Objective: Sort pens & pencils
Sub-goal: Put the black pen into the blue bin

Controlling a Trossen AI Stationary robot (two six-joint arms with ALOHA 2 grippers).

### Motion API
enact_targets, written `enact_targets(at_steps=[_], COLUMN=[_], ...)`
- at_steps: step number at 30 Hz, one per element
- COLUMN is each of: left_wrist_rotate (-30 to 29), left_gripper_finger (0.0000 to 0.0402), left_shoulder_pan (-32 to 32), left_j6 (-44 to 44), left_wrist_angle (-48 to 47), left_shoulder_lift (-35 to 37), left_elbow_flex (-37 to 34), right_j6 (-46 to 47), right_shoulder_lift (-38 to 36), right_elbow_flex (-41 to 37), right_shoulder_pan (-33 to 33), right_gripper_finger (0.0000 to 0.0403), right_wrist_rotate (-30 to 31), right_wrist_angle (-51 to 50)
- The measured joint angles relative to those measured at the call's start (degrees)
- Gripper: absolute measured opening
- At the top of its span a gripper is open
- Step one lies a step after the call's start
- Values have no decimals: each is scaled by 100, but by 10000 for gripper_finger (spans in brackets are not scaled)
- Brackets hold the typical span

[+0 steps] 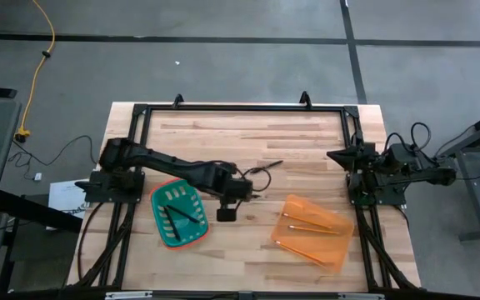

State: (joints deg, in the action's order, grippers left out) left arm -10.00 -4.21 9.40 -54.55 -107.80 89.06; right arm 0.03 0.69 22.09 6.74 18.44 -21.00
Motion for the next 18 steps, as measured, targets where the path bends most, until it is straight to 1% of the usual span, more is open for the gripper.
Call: enact_targets(at_steps=[5, 9, 13, 18], left_wrist_rotate=[-72, -466, -745, -1015], left_gripper_finger=[10, 11, 11, 12], left_shoulder_pan=[-243, -591, -941, -1338], left_j6=[550, 962, 1486, 2131], left_wrist_angle=[-303, -602, -694, -699], left_shoulder_lift=[530, 933, 1341, 1838], left_elbow_flex=[4, -114, -485, -1239], right_j6=[0, 0, 0, 0], right_shoulder_lift=[2, 2, 4, 2], right_elbow_flex=[0, -2, -2, -2], right_shoulder_pan=[0, 0, 0, 0], right_gripper_finger=[0, 0, 0, 0], right_wrist_rotate=[1, 2, 2, 2], right_wrist_angle=[-47, -71, -97, -103])
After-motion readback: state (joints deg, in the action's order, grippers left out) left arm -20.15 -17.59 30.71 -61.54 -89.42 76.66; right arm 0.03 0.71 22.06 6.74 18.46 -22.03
